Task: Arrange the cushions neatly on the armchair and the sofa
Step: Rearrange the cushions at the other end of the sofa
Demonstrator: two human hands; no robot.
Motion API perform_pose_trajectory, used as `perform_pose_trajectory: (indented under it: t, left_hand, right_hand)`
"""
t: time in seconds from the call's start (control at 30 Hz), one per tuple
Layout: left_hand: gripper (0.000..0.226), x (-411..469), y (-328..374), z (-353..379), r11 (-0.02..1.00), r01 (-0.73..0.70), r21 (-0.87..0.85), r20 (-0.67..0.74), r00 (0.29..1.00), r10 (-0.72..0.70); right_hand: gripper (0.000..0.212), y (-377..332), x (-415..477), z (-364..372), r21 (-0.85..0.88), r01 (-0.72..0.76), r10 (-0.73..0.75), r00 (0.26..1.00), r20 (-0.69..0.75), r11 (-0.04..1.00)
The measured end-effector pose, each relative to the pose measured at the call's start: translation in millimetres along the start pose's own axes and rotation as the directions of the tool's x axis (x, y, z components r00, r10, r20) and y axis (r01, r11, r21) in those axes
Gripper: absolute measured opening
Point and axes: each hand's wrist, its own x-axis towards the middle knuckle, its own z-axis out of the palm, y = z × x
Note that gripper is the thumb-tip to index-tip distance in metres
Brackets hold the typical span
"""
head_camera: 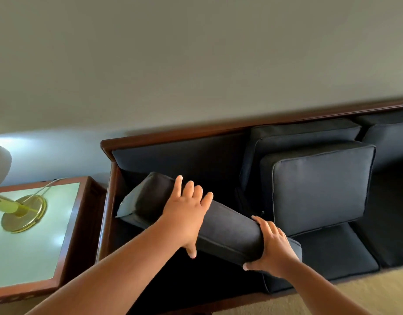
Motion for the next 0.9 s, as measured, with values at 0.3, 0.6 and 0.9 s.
perform_pose_trajectory:
  t: [0.3,0.6,0.9]
  left_hand:
    - [0.088,43,-1,18,0.962,-0.221,0.160,-0.190,0.949,0.250]
    - [0.091,22,-127,85,0.967,-0.006,-0.256,-0.070,0.997,-0.013]
    - [0.119,-26,-91,195,0.871,0.182,-0.457,0.003,0.979,-0.203]
  right_hand:
    - [0.120,-17,11,-7,-0.138,-0.056,0.049,0.997,-0.054,0.989]
    - [0.088,-122,63,-45,-0.468,0.193,-0.234,0.972,-0.032,0.862]
    - [0.111,-135,81,2,-0.552,0.265,-0.108,0.948,0.300,0.791]
